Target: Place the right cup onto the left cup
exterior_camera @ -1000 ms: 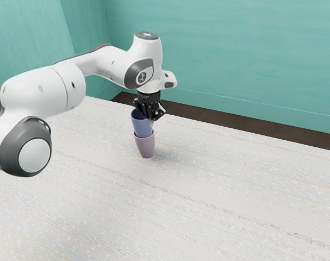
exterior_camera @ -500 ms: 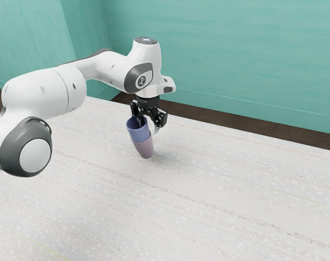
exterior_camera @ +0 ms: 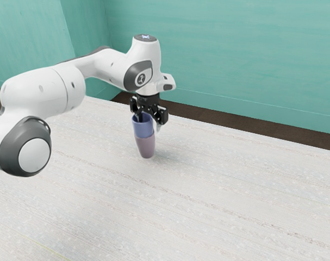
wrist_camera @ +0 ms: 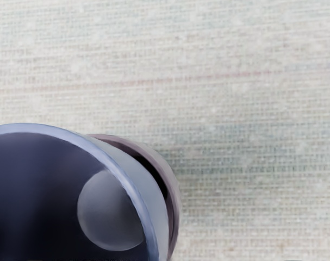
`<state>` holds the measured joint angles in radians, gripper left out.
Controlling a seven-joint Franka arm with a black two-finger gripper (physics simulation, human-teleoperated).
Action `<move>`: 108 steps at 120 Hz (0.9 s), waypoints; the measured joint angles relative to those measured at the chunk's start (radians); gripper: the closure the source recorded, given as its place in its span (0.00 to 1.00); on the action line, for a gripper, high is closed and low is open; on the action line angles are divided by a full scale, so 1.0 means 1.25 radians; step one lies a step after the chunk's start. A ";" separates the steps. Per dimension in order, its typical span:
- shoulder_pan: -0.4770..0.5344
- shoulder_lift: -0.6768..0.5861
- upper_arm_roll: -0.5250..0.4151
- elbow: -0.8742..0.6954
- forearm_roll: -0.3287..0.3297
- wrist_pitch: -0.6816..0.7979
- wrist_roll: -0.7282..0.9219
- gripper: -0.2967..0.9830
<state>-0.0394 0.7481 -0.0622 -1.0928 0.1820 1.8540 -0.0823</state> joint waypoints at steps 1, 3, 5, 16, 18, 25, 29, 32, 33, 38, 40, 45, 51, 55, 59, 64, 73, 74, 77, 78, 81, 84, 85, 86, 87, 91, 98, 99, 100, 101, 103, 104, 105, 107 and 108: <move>0.000 0.000 0.000 0.000 0.000 0.000 0.000 0.32; 0.000 -0.001 0.000 0.001 0.000 0.000 0.000 0.32; 0.000 -0.002 -0.001 0.001 0.001 0.000 0.000 0.32; 0.000 -0.006 -0.003 0.003 0.002 0.000 0.001 0.32; 0.000 -0.007 -0.003 0.003 0.002 0.000 0.001 0.32; 0.000 -0.009 -0.005 0.004 0.002 -0.001 0.001 0.31; 0.000 -0.011 -0.005 0.004 0.002 -0.001 0.001 0.31; 0.000 -0.011 -0.005 0.004 0.003 -0.001 0.001 0.31; 0.000 -0.011 -0.005 0.004 0.003 -0.001 0.001 0.31; -0.001 -0.012 -0.005 0.004 0.003 -0.002 0.001 0.31; -0.001 -0.012 -0.005 0.004 0.003 -0.002 0.001 0.31; -0.001 -0.015 -0.006 0.004 0.003 -0.003 0.001 0.31; -0.001 -0.019 -0.006 0.004 0.003 -0.005 0.001 0.30; -0.001 -0.025 -0.007 0.003 0.004 -0.006 0.001 0.30; -0.002 -0.033 -0.007 0.003 0.004 -0.007 0.001 0.29; -0.003 -0.048 -0.008 0.001 0.005 -0.009 0.001 0.28; -0.006 -0.080 -0.008 -0.002 0.005 -0.019 0.001 0.27; -0.007 -0.085 -0.008 -0.003 0.005 -0.020 0.001 0.27; -0.008 -0.098 -0.009 -0.005 0.005 -0.023 0.001 0.26; -0.008 -0.102 -0.009 -0.006 0.004 -0.025 0.000 0.26; -0.008 -0.115 -0.009 -0.007 0.004 -0.031 0.000 0.26; -0.008 -0.131 -0.009 -0.008 0.002 -0.040 0.000 0.26; -0.008 -0.136 -0.009 -0.009 0.001 -0.043 0.000 0.25; -0.008 -0.142 -0.009 -0.010 0.001 -0.047 0.000 0.25; -0.008 -0.148 -0.009 -0.011 0.000 -0.050 0.000 0.25; -0.008 -0.179 -0.008 -0.031 -0.004 -0.063 0.000 0.25; -0.005 -0.256 -0.003 -0.095 -0.015 -0.082 0.000 0.25; -0.004 -0.269 -0.003 -0.106 -0.017 -0.085 0.000 0.24; -0.002 -0.282 -0.002 -0.117 -0.018 -0.088 0.000 0.24; -0.001 -0.295 -0.002 -0.129 -0.019 -0.091 0.000 0.24; 0.003 -0.322 -0.001 -0.151 -0.021 -0.097 0.000 0.24; 0.005 -0.336 -0.001 -0.163 -0.022 -0.100 0.000 0.24; 0.008 -0.350 0.000 -0.174 -0.023 -0.103 0.000 0.24; 0.014 -0.379 0.000 -0.199 -0.024 -0.110 0.000 0.24; 0.017 -0.394 0.001 -0.211 -0.025 -0.114 0.000 0.24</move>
<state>-0.0186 0.2556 -0.0615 -1.3562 0.1505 1.7115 -0.0829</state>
